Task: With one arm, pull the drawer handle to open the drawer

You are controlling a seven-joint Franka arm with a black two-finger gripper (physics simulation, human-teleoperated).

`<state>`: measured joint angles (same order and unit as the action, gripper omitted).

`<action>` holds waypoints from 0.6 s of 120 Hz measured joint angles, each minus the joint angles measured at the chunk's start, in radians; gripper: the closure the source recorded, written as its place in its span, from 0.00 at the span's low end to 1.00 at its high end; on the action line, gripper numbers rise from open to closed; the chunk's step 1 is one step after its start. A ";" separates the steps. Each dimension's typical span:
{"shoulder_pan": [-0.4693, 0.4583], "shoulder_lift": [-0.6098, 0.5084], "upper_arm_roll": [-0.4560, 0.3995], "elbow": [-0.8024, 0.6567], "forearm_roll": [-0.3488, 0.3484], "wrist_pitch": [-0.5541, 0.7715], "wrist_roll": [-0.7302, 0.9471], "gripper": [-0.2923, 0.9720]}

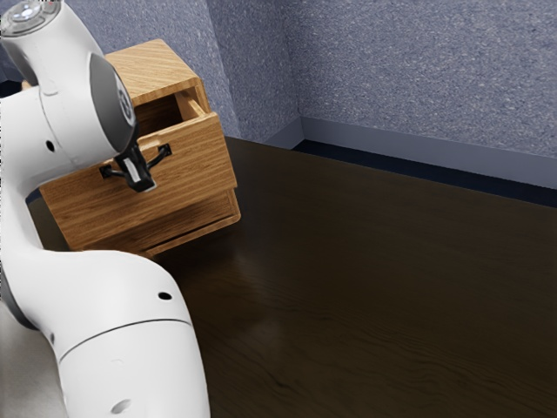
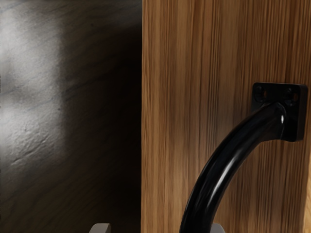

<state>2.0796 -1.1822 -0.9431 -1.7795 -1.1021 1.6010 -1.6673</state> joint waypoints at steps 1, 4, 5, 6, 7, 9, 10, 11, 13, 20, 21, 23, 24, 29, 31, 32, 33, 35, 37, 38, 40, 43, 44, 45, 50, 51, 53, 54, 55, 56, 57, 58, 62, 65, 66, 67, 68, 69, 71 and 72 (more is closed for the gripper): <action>0.000 -0.001 0.000 -0.001 0.000 0.000 0.000 0.63; -0.002 -0.003 0.001 -0.002 0.000 0.000 -0.001 0.63; -0.002 -0.003 0.001 -0.002 0.000 0.000 -0.001 0.63; -0.003 -0.003 0.001 -0.003 0.000 0.000 -0.001 0.63; -0.003 -0.004 0.001 -0.003 0.000 0.000 -0.001 0.63; -0.005 -0.004 0.002 -0.004 0.000 0.000 -0.001 0.63; -0.005 -0.005 0.002 -0.004 0.000 0.000 -0.002 0.63; -0.006 -0.005 0.002 -0.004 0.000 0.000 -0.002 0.63; -0.008 -0.006 0.003 -0.004 0.000 0.000 -0.002 0.63; -0.018 -0.009 0.010 -0.007 0.004 0.000 -0.004 0.63; -0.020 -0.010 0.011 -0.008 0.006 0.000 -0.004 0.63; -0.024 -0.011 0.013 -0.010 0.009 -0.001 -0.005 0.63; -0.026 -0.011 0.015 -0.010 0.010 -0.001 -0.005 0.63; -0.036 -0.012 0.019 -0.012 0.015 -0.001 -0.007 0.63; -0.039 -0.013 0.021 -0.013 0.017 -0.001 -0.008 0.63; -0.040 -0.013 0.022 -0.013 0.018 -0.001 -0.008 0.63; -0.042 -0.013 0.023 -0.014 0.018 -0.001 -0.009 0.63; -0.045 -0.013 0.024 -0.014 0.020 -0.001 -0.010 0.63; -0.047 -0.014 0.025 -0.014 0.021 -0.001 -0.010 0.63; -0.048 -0.014 0.025 -0.014 0.022 -0.001 -0.011 0.63; -0.049 -0.015 0.026 -0.014 0.023 -0.001 -0.011 0.63; -0.051 -0.015 0.026 -0.015 0.024 -0.001 -0.012 0.63; -0.051 -0.016 0.026 -0.016 0.024 -0.001 -0.013 0.63; -0.051 -0.016 0.026 -0.016 0.025 -0.001 -0.013 0.63; -0.058 -0.018 0.030 -0.014 0.026 -0.001 -0.014 0.63; -0.061 -0.019 0.032 -0.012 0.026 -0.001 -0.015 0.63; -0.072 -0.019 0.044 0.001 0.026 -0.001 -0.016 0.63; -0.078 -0.018 0.053 0.014 0.027 -0.002 -0.017 0.63; -0.084 -0.018 0.061 0.026 0.027 -0.003 -0.017 0.63; -0.091 -0.017 0.074 0.044 0.027 -0.006 -0.018 0.63; -0.096 -0.017 0.089 0.066 0.027 -0.009 -0.019 0.63; -0.102 -0.016 0.107 0.098 0.027 -0.013 -0.021 0.63; -0.120 -0.012 0.173 0.232 0.028 -0.029 -0.028 0.62; -0.133 -0.008 0.218 0.334 0.028 -0.041 -0.034 0.62; -0.138 -0.006 0.231 0.366 0.028 -0.044 -0.036 0.62; -0.142 -0.005 0.243 0.394 0.028 -0.047 -0.038 0.62; -0.147 -0.002 0.253 0.419 0.028 -0.051 -0.039 0.62; -0.152 0.002 0.262 0.440 0.028 -0.053 -0.041 0.62; -0.166 0.015 0.274 0.474 0.030 -0.059 -0.045 0.62; -0.175 0.025 0.278 0.487 0.032 -0.062 -0.046 0.61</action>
<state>1.9048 -1.1576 -0.6651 -1.2921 -1.0699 1.5394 -1.7135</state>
